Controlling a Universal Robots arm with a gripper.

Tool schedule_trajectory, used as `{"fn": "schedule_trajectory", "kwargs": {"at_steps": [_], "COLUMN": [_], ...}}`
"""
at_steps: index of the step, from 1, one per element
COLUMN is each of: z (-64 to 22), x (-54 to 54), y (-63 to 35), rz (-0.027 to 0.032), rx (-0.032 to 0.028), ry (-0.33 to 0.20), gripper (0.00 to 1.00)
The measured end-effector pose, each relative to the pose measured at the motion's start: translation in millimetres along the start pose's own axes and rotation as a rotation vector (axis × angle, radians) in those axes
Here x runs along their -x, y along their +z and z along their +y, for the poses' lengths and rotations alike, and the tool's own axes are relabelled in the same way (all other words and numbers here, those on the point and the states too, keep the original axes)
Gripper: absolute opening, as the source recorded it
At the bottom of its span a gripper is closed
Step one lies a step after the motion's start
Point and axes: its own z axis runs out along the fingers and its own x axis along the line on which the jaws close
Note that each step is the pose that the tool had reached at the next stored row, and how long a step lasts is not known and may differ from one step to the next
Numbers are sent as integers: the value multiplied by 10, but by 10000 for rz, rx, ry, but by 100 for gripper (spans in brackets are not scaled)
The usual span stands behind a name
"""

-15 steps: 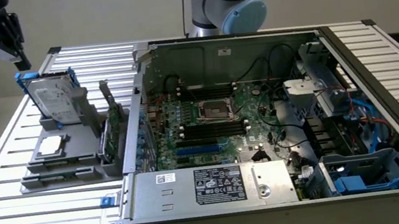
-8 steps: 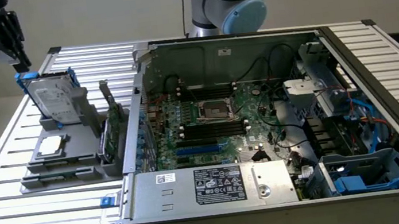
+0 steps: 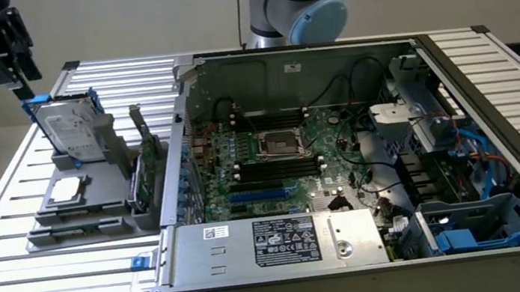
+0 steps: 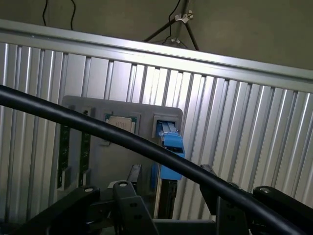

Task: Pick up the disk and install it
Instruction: 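Pick up the disk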

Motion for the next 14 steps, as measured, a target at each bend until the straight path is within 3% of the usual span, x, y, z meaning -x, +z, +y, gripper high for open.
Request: {"fn": "schedule_trajectory", "kwargs": {"at_steps": [1,14], "z": [0,0], "x": [0,3], "y": [6,218], "rz": [-1,-22], "rx": [-4,-17], "ry": [0,0], "gripper": [60,60]}}
